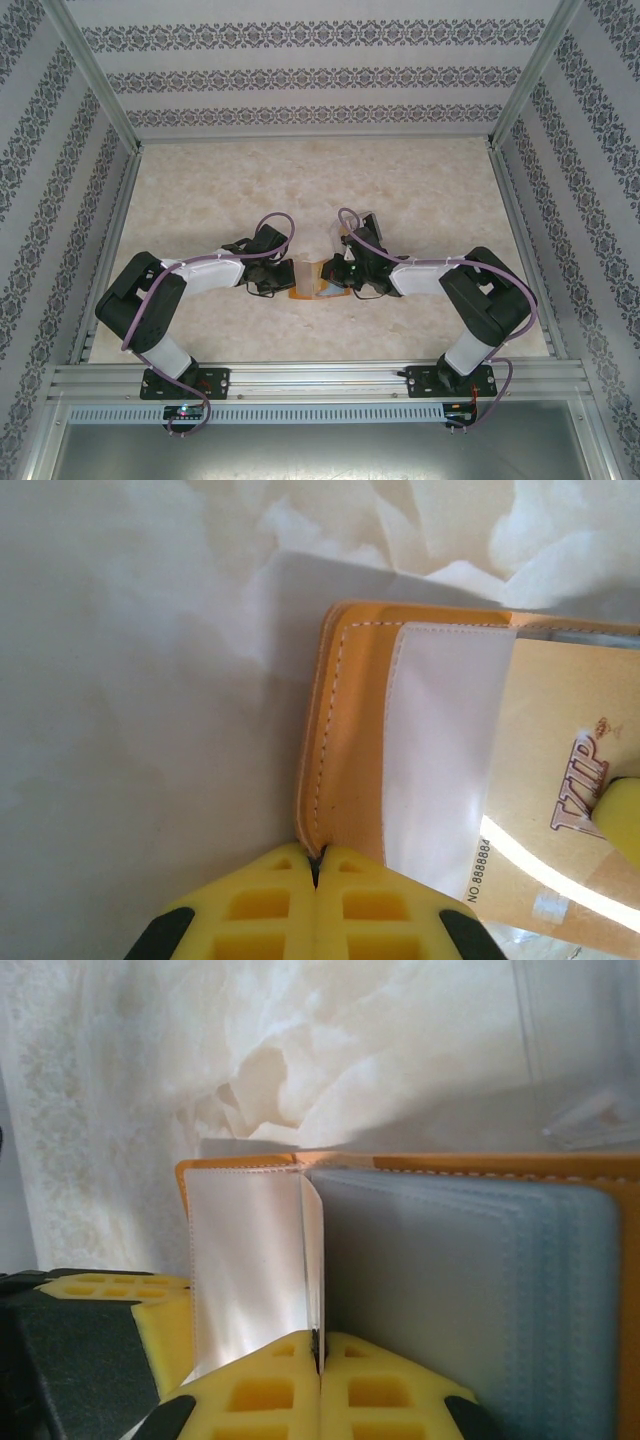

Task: Put the credit cards into the card holder
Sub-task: Insert the credit card into the card slot.

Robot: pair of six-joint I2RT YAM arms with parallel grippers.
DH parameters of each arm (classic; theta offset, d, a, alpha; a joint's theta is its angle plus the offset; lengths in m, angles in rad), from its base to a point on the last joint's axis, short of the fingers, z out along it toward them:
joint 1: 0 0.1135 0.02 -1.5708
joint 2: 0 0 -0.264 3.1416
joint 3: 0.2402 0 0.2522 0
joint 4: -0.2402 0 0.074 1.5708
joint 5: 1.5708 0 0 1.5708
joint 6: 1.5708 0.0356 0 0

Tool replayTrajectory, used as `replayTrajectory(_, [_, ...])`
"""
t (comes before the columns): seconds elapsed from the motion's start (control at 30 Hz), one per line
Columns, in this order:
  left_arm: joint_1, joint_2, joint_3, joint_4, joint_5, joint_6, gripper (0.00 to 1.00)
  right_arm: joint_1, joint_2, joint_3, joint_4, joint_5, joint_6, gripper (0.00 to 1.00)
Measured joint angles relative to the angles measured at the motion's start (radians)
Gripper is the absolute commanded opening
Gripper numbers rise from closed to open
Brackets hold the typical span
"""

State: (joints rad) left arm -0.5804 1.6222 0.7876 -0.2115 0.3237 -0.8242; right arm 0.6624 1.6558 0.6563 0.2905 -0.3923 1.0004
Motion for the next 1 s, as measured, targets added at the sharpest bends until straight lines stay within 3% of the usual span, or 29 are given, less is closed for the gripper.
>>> replayTrajectory(0.33, [0.0, 0.002, 0.005, -0.009, -0.005, -0.007, 0.0, -0.019, 0.034, -0.024, 0.129, -0.064, 0.06, 0.0])
replayTrajectory(1.0, [0.0, 0.006, 0.019, -0.032, -0.012, -0.008, 0.0, -0.026, 0.047, -0.033, 0.158, -0.073, 0.074, 0.0])
